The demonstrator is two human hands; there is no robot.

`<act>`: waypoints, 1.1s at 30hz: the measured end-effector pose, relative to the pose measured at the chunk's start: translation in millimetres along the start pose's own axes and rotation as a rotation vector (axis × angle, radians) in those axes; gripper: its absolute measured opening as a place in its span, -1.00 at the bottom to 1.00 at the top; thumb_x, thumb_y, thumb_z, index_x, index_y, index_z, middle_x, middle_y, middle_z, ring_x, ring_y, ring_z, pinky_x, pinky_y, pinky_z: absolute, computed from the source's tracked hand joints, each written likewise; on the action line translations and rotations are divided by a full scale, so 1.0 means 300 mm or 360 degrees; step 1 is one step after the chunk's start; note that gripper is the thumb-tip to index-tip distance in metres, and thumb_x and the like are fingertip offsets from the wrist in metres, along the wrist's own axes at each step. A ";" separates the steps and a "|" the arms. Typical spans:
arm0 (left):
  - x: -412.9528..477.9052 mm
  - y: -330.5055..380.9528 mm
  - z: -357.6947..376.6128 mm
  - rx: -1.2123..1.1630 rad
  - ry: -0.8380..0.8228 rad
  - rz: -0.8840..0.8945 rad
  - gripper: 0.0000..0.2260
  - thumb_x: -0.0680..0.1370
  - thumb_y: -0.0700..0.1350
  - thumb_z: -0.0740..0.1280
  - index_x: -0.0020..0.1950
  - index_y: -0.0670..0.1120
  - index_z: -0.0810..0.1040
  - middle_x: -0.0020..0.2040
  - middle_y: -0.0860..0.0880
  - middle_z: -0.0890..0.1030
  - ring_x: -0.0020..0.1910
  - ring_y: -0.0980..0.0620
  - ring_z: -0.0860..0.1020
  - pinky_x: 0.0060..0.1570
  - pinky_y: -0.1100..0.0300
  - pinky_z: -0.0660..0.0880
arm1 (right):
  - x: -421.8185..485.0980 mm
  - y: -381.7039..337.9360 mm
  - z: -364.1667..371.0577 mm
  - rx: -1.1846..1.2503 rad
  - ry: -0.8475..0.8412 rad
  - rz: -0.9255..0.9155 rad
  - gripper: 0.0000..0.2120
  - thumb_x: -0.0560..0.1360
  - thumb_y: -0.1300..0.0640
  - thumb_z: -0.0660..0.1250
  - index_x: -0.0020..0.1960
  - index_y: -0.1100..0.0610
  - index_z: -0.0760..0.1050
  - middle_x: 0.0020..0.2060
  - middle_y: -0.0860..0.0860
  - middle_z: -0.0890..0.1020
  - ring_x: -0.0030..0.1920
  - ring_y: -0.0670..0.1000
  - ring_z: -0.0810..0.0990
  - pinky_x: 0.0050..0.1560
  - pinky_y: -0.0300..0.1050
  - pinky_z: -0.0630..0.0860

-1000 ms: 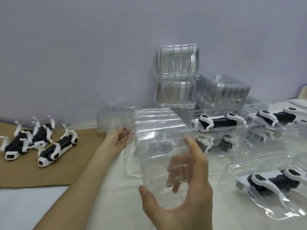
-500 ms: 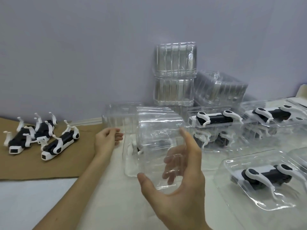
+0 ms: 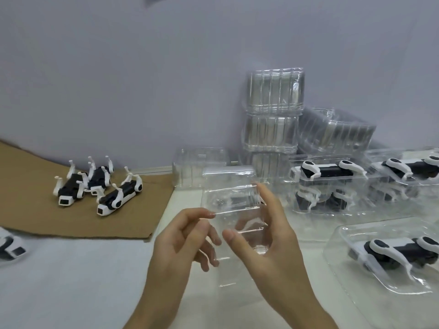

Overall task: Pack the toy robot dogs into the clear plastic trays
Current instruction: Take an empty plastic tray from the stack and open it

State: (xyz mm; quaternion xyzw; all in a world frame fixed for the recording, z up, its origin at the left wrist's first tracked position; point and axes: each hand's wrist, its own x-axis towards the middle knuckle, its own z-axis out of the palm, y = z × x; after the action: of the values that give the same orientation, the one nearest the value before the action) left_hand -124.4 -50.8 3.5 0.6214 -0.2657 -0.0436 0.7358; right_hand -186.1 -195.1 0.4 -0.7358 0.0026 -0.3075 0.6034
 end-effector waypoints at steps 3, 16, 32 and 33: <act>-0.009 -0.018 0.009 0.0016 -0.0022 -0.0041 -0.67 0.42 0.17 0.35 -0.02 -0.02 0.71 -0.27 -0.12 0.63 -0.40 -0.04 0.55 -0.37 0.18 0.50 | 0.005 -0.001 0.002 0.0018 -0.0083 0.0004 -0.28 0.40 -0.08 0.48 0.39 -0.50 0.20 -0.08 -0.08 0.64 -0.20 0.05 0.69 -0.11 -0.21 0.60; -0.027 -0.029 -0.018 -0.0132 0.0167 -0.0030 -0.74 0.33 0.13 0.52 -0.29 -0.05 0.63 -0.38 -0.04 0.59 -0.46 0.04 0.48 -0.41 0.25 0.48 | -0.001 -0.008 0.006 0.0174 -0.0148 0.0103 -0.72 0.41 -0.02 0.51 0.09 -0.14 0.56 -0.16 0.00 0.71 -0.25 0.07 0.71 -0.21 -0.28 0.58; 0.055 -0.121 -0.229 -0.1012 0.1138 -0.0604 -0.74 0.71 -0.16 0.09 -0.13 -0.04 0.44 -0.42 0.07 0.45 -0.59 0.10 0.33 -0.56 0.35 0.34 | 0.096 -0.070 -0.071 0.0448 0.0006 -0.0153 -0.65 0.51 0.16 0.36 0.29 0.09 0.46 -0.05 0.11 0.73 -0.11 0.14 0.74 -0.08 -0.17 0.62; 0.053 -0.143 -0.230 -0.1072 0.1179 -0.0663 -0.75 0.70 -0.19 0.08 -0.15 -0.05 0.41 -0.43 0.05 0.40 -0.61 0.09 0.30 -0.59 0.35 0.30 | 0.118 -0.085 -0.068 0.0354 -0.0041 -0.0210 -0.66 0.56 0.15 0.36 0.32 0.06 0.44 -0.02 0.09 0.72 -0.08 0.12 0.73 -0.05 -0.15 0.62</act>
State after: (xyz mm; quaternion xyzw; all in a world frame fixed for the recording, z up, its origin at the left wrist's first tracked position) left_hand -68.5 -5.3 -37.3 0.3644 0.1690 -0.0493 0.9144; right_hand -176.1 -219.4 40.7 -0.6669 -0.0876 -0.3353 0.6596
